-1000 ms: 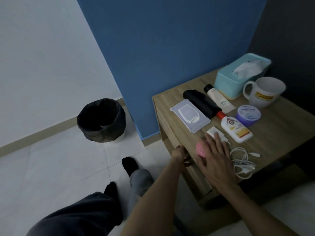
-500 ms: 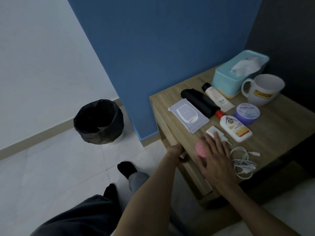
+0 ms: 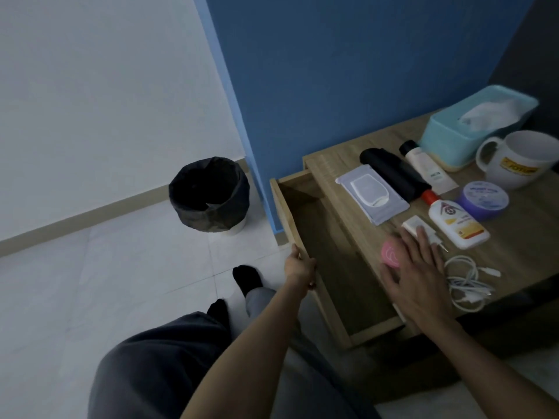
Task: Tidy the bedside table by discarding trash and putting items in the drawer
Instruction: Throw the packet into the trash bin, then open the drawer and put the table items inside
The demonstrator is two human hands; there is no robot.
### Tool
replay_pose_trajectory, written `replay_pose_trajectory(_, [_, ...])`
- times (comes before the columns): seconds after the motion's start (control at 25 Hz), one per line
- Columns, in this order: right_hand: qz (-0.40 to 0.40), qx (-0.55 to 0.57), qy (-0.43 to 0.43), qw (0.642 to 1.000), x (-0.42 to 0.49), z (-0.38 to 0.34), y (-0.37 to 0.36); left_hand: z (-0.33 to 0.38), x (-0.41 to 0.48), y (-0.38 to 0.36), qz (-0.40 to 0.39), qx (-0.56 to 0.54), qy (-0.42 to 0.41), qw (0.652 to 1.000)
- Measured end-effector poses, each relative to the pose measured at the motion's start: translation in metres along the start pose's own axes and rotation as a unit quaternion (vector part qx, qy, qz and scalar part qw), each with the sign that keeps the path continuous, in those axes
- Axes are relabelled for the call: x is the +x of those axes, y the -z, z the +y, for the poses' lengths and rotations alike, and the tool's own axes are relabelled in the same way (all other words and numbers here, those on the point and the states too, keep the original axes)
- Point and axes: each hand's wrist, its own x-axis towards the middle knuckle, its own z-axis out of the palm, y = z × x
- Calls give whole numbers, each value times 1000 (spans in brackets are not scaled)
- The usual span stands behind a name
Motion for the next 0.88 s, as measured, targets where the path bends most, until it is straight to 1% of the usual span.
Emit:
replay_pose_trajectory(0.2, [2,-10,3,1000,-2,1,0,-10,-6,26,53,39,-20,998])
replay_pose_trajectory(0.28, [-1,-10,3,1000,-2,0,1,-8,-13,30,91,51,-46,994])
replay_pose_trajectory(0.36, [-6,-9,5,1000,-1,0,2,0,-21,29,139,52,-101,984])
replay_pose_trajectory(0.44, [-14,1,9,1000,-2,1,2,16,-33,19,167,90,-187,964])
replay_pose_trajectory(0.48, [-13,21,11,1000,-4,1,3,26,-45,11,161,119,-235,951])
replay_pose_trajectory(0.56, [1,108,1,994,-4,0,12,44,-65,-14,110,172,-312,928])
replay_pose_trajectory(0.64, [34,203,-7,979,-1,-1,28,52,-79,-49,33,210,-352,911])
replay_pose_trajectory(0.68, [66,224,-10,972,3,2,36,52,-85,-65,-8,232,-359,904])
replay_pose_trajectory(0.72, [93,228,-23,969,7,8,41,52,-90,-78,-40,260,-363,894])
replay_pose_trajectory(0.8, [118,195,-96,969,18,25,51,49,-91,-96,-83,303,-359,879])
replay_pose_trajectory(0.88, [112,132,-168,971,25,43,55,47,-89,-105,-100,337,-332,875])
